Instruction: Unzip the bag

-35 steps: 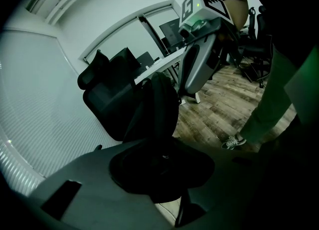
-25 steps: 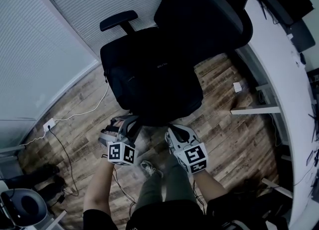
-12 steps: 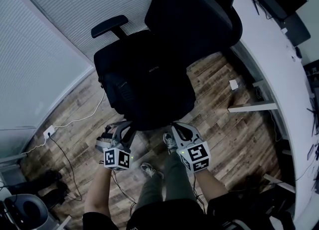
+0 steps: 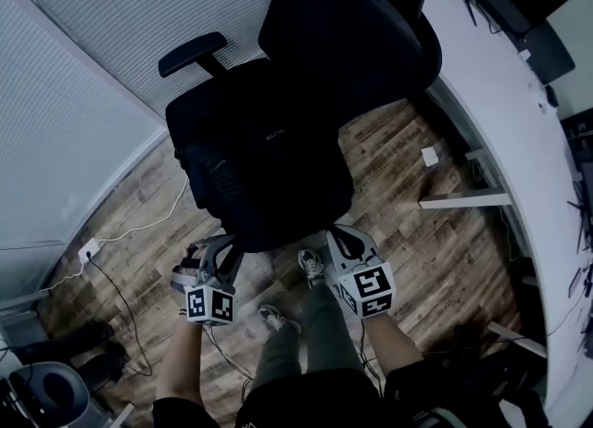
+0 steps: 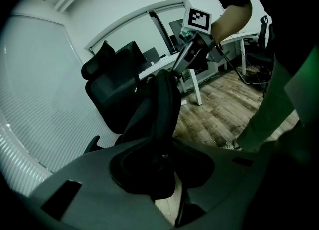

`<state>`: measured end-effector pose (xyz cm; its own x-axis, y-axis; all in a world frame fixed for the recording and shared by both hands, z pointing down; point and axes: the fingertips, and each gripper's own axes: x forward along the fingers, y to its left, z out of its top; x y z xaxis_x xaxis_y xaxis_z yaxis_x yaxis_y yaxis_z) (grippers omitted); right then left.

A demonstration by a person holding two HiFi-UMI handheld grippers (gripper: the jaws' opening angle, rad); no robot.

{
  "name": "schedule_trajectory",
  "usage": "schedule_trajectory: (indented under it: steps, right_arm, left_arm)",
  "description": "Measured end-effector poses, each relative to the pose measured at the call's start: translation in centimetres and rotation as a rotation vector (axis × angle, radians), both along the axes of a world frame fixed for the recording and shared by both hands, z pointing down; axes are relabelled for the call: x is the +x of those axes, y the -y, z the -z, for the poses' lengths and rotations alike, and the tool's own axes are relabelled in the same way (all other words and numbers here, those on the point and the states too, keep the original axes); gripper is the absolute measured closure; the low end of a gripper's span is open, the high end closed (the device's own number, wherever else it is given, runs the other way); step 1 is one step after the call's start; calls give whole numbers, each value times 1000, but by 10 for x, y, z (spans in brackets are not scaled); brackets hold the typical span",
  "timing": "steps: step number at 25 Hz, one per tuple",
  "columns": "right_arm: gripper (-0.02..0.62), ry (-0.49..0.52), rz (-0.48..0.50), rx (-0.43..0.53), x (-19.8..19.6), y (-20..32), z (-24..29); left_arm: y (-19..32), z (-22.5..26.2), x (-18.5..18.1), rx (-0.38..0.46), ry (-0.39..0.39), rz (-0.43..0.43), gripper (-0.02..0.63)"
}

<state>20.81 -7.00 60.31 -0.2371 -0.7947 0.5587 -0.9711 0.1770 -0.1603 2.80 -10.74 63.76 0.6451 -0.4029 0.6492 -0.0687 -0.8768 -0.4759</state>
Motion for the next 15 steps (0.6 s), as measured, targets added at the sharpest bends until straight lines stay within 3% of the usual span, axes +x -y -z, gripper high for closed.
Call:
schedule_trajectory:
  steps: [15]
  right_arm:
    - [548,-43,-106,-7,75,20,-5]
  left_arm:
    - [0,0,11,-44,4,46,492]
